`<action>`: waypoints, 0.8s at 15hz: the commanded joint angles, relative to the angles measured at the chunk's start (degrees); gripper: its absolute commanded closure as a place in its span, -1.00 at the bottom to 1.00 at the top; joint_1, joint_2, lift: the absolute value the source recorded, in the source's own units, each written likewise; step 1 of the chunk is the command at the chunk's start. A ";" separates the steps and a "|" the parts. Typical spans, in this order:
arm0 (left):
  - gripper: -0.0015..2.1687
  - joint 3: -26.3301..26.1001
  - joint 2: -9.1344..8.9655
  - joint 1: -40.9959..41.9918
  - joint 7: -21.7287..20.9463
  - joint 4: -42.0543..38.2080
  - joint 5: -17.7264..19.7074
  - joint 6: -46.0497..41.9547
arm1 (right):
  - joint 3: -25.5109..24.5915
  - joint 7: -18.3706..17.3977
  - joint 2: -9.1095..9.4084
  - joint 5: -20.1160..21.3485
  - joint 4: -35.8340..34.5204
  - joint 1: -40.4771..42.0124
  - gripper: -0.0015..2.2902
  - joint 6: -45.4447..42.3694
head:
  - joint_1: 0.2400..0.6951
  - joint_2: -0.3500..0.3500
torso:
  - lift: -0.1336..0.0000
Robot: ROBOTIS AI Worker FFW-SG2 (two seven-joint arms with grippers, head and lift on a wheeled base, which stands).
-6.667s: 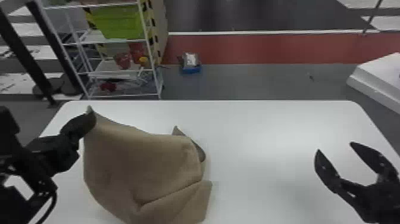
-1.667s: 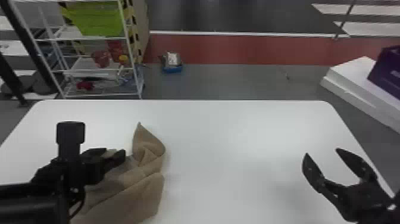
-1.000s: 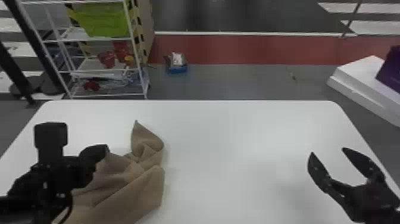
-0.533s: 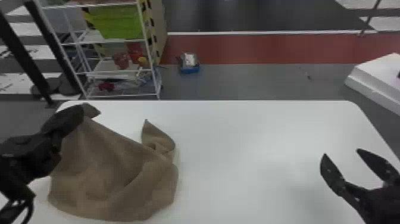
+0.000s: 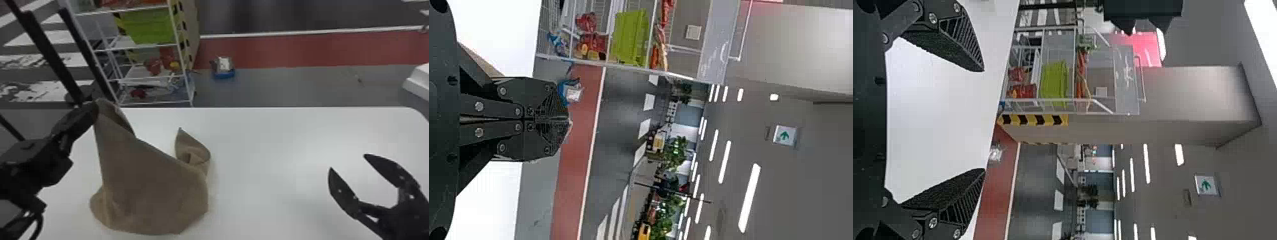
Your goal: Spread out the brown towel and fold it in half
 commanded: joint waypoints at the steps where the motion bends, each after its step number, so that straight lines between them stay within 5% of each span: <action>1: 0.49 7.08 -0.15 -0.58 -0.26 -0.76 8.55 3.56 | 3.34 2.91 -0.58 1.11 1.74 -1.78 -0.84 -0.01 | 1.00 0.58 | -0.85; 5: 0.49 10.25 -0.15 -4.45 -0.26 -2.25 9.87 13.23 | 10.28 10.30 -0.84 2.51 8.94 -8.02 -0.84 0.69 | 1.00 0.96 | -0.85; 8: 0.49 12.62 -0.15 -7.00 -0.26 -2.25 10.74 17.45 | 16.61 10.21 -0.49 4.10 18.00 -15.05 -0.83 -2.12 | 1.00 1.00 | -0.85; 12: 0.49 12.53 -0.15 -6.91 -0.79 -1.20 9.51 17.45 | 19.95 7.40 2.94 2.34 21.60 -23.13 -0.83 4.03 | 1.00 1.00 | -0.85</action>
